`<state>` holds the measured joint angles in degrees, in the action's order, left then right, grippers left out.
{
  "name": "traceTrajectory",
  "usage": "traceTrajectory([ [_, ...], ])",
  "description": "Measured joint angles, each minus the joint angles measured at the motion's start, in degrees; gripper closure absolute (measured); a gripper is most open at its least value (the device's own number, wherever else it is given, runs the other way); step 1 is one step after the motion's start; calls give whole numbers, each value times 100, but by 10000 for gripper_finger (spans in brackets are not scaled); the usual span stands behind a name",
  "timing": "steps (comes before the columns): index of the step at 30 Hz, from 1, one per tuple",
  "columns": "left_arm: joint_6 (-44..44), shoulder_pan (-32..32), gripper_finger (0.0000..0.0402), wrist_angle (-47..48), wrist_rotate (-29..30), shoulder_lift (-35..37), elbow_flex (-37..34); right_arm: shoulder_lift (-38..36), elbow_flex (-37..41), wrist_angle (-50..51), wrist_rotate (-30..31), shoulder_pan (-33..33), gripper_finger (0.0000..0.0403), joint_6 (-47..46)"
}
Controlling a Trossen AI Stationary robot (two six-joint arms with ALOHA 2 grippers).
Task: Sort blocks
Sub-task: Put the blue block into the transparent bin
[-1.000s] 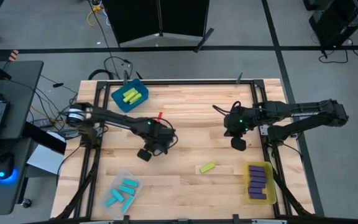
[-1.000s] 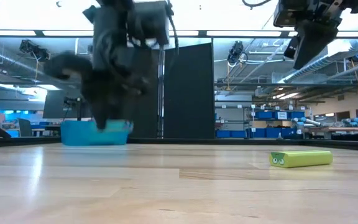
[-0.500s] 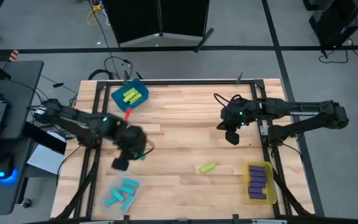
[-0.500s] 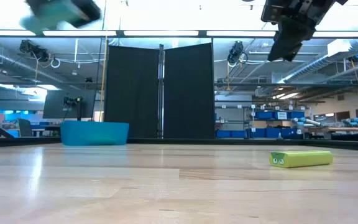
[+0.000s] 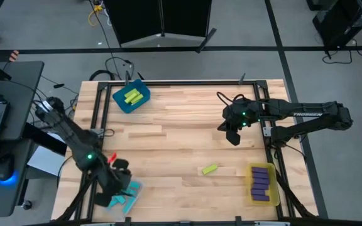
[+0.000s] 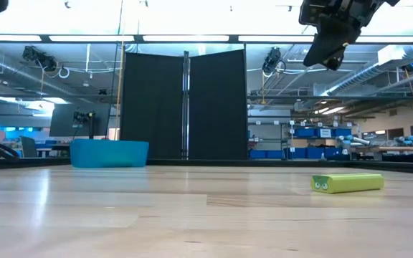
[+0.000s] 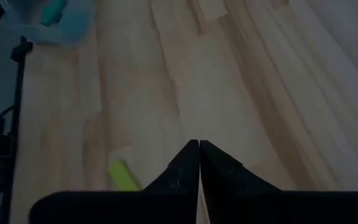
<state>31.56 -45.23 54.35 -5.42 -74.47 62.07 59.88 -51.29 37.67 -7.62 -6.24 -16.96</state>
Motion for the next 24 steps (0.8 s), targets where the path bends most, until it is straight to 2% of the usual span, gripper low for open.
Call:
traceTrajectory([
  [4, 512, -217, 304, -1292, 23, -24, -750, 0, 0, 0, -159, 0, 384, -132],
  [8, 750, -219, 304, -1731, 23, -204, -1221, 0, 0, 2, -253, 0, 389, -150],
  [16, 508, -193, 304, -2167, -21, -838, -1364, 0, 0, 9, -255, -30, 380, 1],
  [24, 496, -193, 304, -2704, -360, -1364, -1362, 0, 0, 13, -262, -116, 388, 227],
])
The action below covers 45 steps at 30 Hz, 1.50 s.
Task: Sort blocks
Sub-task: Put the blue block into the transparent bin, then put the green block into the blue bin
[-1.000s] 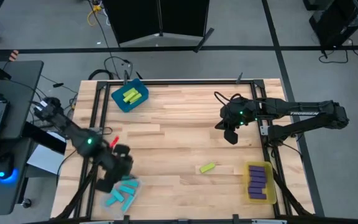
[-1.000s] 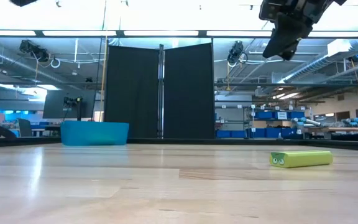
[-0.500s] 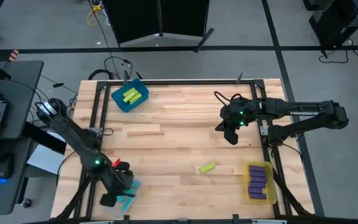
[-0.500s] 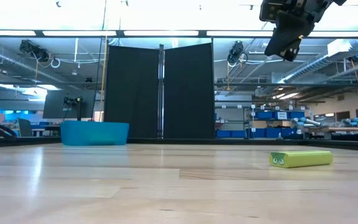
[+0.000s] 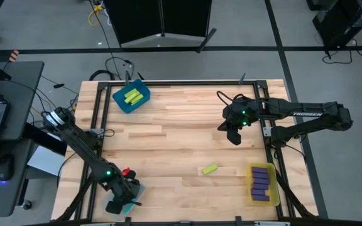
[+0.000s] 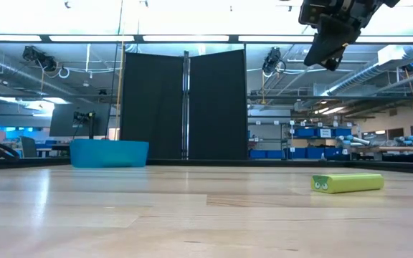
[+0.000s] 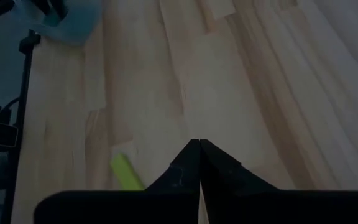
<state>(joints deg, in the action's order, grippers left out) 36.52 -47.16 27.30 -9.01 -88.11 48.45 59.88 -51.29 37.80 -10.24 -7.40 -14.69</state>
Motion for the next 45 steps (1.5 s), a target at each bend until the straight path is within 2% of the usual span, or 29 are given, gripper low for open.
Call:
traceTrajectory([
  [7, 124, 2, 297, 19, 11, -104, 47, 0, 0, 1, -36, -87, 375, 179],
  [12, 284, 2, 216, 298, 6, -115, 284, 0, 0, 0, -37, -174, 374, 329],
  [16, 439, 2, 199, 545, -147, -111, 571, 0, 0, 57, -36, -232, 364, 556],
  [19, 613, 2, 216, 776, -187, -26, 818, 0, 0, 205, -36, -275, 348, 757],
  [22, 786, 2, 252, 1173, -190, 112, 1084, 0, 0, 339, -36, -291, 329, 934],
  [30, 1219, 313, 389, 2129, -62, 1112, 1355, 0, 0, 344, -148, -286, 290, 1050],
  [34, 1133, 819, 392, 2351, 455, 1649, 1355, 0, 0, 345, -297, -245, 296, 1010],
  [40, 297, 1867, 398, 2348, 915, 1908, 1261, 5, 0, 458, -310, 303, 341, 1027],
  [45, -422, 2733, 398, 1455, 978, 1903, 926, 174, 0, 484, -290, 1010, 352, 732],
])
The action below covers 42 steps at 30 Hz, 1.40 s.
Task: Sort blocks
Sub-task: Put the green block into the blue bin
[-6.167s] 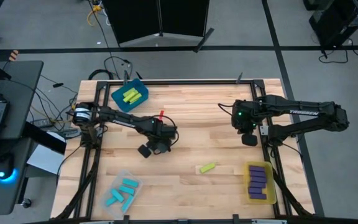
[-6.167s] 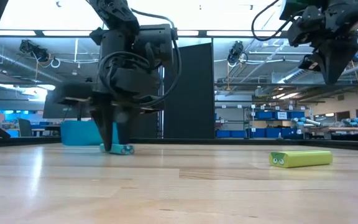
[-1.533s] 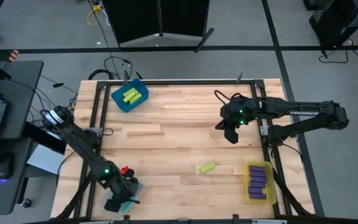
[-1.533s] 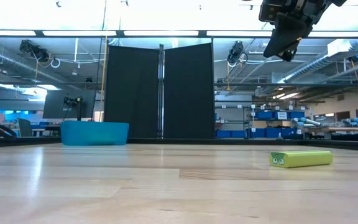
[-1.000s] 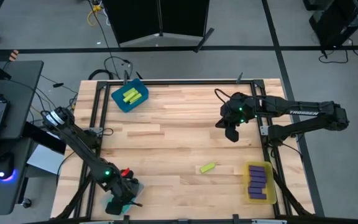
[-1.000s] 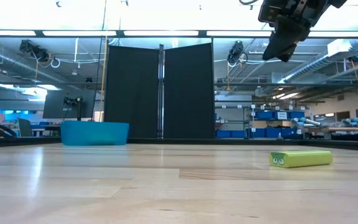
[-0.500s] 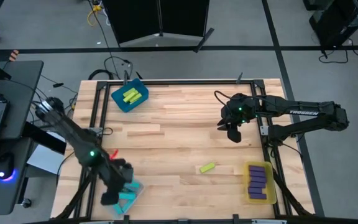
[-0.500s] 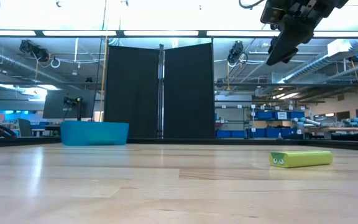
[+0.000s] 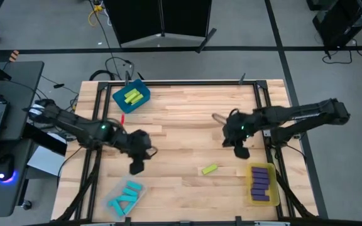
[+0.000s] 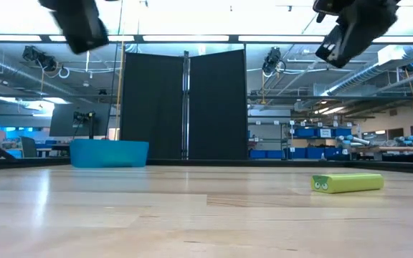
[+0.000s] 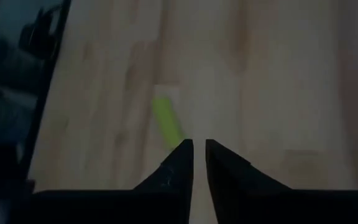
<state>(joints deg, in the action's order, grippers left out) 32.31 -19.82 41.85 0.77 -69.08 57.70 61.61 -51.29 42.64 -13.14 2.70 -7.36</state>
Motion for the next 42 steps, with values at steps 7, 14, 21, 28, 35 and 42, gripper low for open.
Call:
traceTrajectory([
  [7, -543, 797, 398, -1285, -55, -2, -450, 890, 0, -113, 317, 1026, 308, -253],
  [14, -691, 1011, 396, -1436, -334, -2, -550, 2004, 0, -755, 466, 1379, 242, -253],
  [21, -801, 1011, 395, -1255, -402, -2, -550, 2834, 2, -1213, 517, 1384, 202, 108],
  [28, -808, 1011, 395, -938, -520, -2, -550, 3222, 2, -1436, 517, 1386, 198, 434],
  [35, -888, 1011, 395, -862, -659, -2, -550, 3387, 7, -1482, 513, 1386, 204, 609],
  [42, -1045, 1011, 394, -637, -800, -2, -550, 3653, -2, -1537, 503, 1488, 206, 748],
])
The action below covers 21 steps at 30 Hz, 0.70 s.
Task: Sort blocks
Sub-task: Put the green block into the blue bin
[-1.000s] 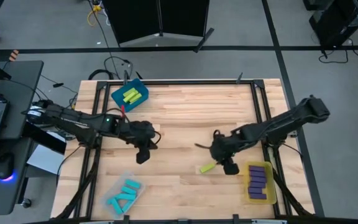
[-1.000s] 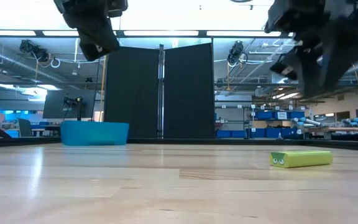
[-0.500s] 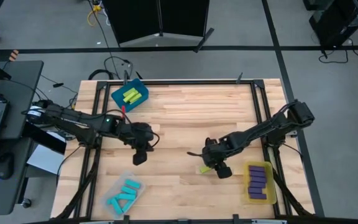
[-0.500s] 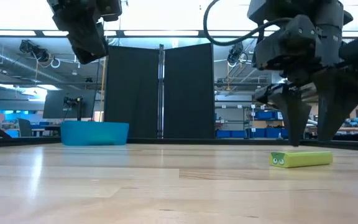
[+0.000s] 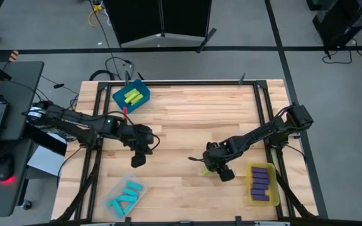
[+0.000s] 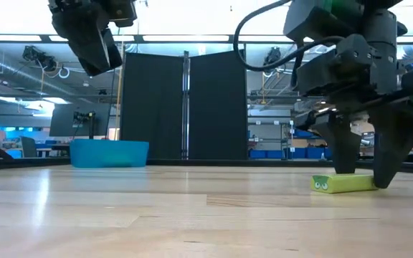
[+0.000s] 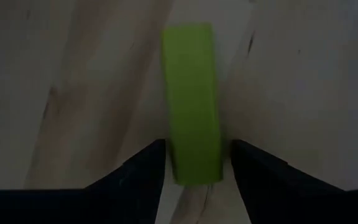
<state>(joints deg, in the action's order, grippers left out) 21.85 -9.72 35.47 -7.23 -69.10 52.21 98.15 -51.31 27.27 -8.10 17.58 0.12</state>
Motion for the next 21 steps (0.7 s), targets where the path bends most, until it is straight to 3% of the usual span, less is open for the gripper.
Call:
traceTrajectory([
  [4, -64, 0, 394, 112, -60, 0, 0, -12, -1, -15, 234, 31, 222, -128],
  [9, -206, 7, 394, 51, 15, 6, 0, -167, 2, 26, 250, 7, 294, -458],
  [12, -256, 56, 394, -160, 263, 109, 0, -409, 2, 47, 221, -8, 296, -661],
  [16, -331, 294, 394, -820, 493, 230, -2, -1012, 2, 179, 234, -156, 296, -928],
  [21, -725, 752, 394, -2543, 627, 343, 2, -2043, 2, 133, 390, -602, 296, -1449],
])
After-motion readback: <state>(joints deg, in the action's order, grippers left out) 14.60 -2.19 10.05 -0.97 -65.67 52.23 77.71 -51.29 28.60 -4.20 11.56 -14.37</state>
